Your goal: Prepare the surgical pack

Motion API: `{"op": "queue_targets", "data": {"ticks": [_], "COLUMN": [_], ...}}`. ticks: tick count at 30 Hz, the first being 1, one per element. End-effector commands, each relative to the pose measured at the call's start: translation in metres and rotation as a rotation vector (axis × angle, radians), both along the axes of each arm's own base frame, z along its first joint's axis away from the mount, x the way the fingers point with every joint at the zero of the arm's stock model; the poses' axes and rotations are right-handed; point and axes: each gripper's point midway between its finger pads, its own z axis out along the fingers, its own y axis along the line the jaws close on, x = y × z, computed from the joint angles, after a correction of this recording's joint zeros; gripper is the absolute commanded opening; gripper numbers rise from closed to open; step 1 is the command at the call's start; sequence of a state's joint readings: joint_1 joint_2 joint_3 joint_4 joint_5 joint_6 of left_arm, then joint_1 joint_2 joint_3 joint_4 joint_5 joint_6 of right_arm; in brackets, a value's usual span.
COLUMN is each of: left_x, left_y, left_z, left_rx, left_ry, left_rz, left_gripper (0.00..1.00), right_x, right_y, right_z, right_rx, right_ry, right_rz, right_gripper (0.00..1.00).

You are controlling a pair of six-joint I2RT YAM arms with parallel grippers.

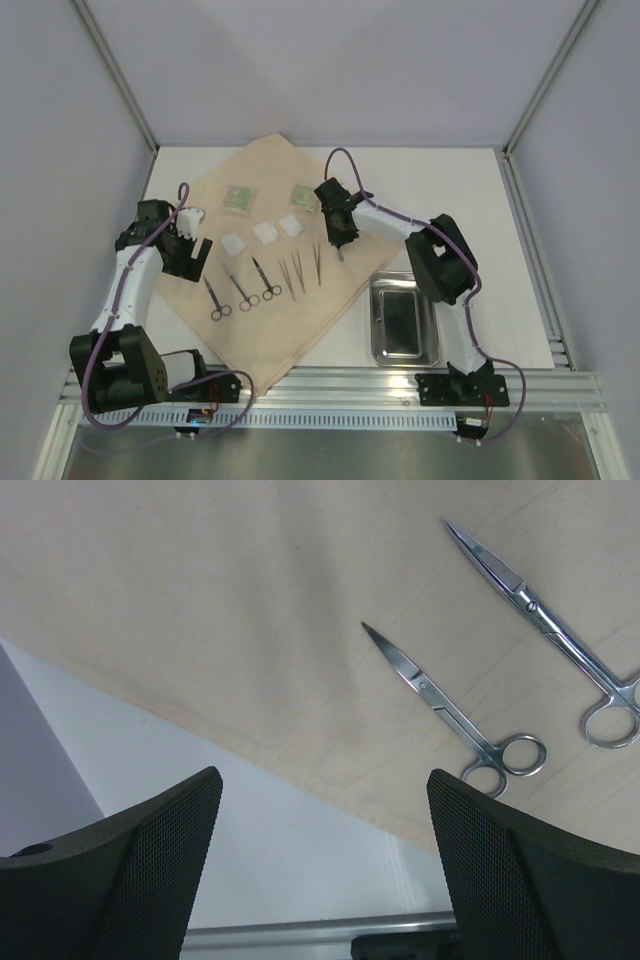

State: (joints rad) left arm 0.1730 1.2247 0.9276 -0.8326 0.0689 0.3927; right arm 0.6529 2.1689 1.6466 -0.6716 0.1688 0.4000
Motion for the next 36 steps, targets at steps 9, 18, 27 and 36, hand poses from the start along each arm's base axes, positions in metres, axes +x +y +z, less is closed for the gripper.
{"op": "queue_targets", "data": {"ticks": [9, 18, 27, 36], "left_x": [-0.001, -0.002, -0.003, -0.004], "left_y": [0.004, 0.004, 0.000, -0.006], "left_z": [0.006, 0.010, 0.014, 0.016], "left_rx": [0.021, 0.022, 0.005, -0.031], "left_ry": [-0.028, -0.032, -0.040, -0.046], "left_rz": [-0.003, -0.006, -0.008, -0.001], "left_gripper": [0.94, 0.94, 0.94, 0.94], "right_x": [-0.011, -0.006, -0.061, -0.185], "right_y": [0.002, 0.007, -0.017, -0.073], "right_z": [0.004, 0.086, 0.131, 0.101], "right_rx": [0.047, 0.164, 0.280, 0.480], "right_ry": [0.031, -0.125, -0.137, 0.026], "right_rz": [0.019, 0.034, 0.022, -0.193], "right_gripper": [0.01, 0.00, 0.01, 0.01]}}
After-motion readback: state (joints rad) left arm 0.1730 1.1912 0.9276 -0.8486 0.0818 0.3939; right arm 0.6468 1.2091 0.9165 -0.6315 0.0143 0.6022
